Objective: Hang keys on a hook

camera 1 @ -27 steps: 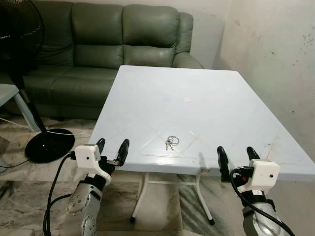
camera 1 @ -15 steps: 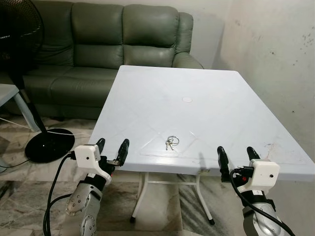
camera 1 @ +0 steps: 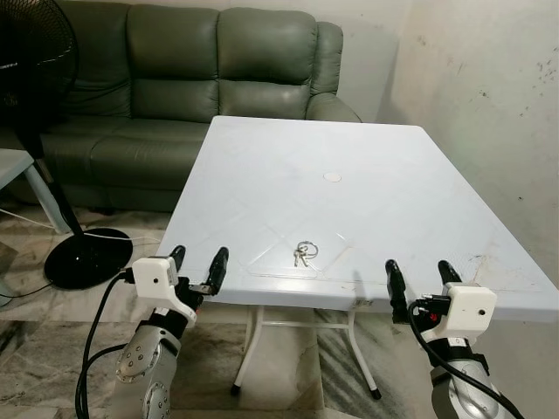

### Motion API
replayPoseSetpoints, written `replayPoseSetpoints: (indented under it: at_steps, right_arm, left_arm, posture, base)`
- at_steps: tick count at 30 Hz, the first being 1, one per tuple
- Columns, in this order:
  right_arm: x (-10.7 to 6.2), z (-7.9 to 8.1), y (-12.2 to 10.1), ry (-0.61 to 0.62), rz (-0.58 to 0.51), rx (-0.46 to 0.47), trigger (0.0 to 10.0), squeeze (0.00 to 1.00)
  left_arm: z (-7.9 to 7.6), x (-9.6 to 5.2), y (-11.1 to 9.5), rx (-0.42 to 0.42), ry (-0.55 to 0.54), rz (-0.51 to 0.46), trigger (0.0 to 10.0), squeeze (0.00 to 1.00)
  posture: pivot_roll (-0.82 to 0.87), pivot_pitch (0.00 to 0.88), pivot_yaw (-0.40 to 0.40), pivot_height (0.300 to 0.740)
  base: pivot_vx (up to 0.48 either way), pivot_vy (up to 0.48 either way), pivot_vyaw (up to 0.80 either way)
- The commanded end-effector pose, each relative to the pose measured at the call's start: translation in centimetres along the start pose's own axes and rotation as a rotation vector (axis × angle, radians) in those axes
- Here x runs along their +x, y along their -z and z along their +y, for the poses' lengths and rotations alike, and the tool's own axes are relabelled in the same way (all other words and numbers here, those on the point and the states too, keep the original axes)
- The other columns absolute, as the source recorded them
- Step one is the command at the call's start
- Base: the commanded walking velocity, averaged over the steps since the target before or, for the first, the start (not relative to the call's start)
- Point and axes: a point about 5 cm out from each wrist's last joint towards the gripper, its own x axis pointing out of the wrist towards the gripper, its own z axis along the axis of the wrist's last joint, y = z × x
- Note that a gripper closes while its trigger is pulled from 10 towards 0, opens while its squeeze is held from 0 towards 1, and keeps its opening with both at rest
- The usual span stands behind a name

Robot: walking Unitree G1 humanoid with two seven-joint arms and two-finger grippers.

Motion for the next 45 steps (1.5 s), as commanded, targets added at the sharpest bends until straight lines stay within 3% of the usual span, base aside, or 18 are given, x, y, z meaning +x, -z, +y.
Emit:
replayPoseSetpoints:
  at_steps: [1, 10, 22, 34, 45]
  right_arm:
    - [0.2, -0.2, -0.3, 0.004, -0.006, -0.007, 10.0, 0.0]
    - [1.0, -0.1, -0.3, -0.021, -0.013, -0.031, 10.0, 0.0]
    - [3.4, -1.4, -0.2, -0.095, -0.008, -0.103, 10.0, 0.0]
    - [7.0, -1.0, 0.5, -0.3, 0.035, -0.188, 10.0, 0.0]
    - [9.4, -0.2, 0.7, -0.505, 0.101, -0.221, 10.0, 0.0]
  left_arm:
    - [-0.1, 0.2, 0.4, 0.006, 0.006, 0.026, 10.0, 0.0]
    - [-0.2, 0.3, 1.1, -0.005, -0.012, 0.075, 10.0, 0.0]
    - [-0.8, 1.1, 0.7, -0.013, 0.004, 0.074, 10.0, 0.0]
    - [-3.1, 1.3, 0.7, 0.016, 0.157, 0.107, 10.0, 0.0]
    - [-4.2, -0.1, 0.6, 0.006, 0.17, 0.115, 10.0, 0.0]
  posture:
    - [0.0, 0.0, -0.058, 0.74]
    - [0.0, 0.0, -0.057, 0.74]
    - [0.0, 0.004, -0.058, 0.74]
    - [0.02, 0.048, -0.057, 0.74]
    - [0.04, 0.099, -0.084, 0.74]
  base:
    - [0.0, 0.0, 0.0]
    - [0.0, 0.0, 0.0]
    - [0.0, 0.0, 0.0]
    - [0.0, 0.0, 0.0]
    - [0.0, 0.0, 0.0]
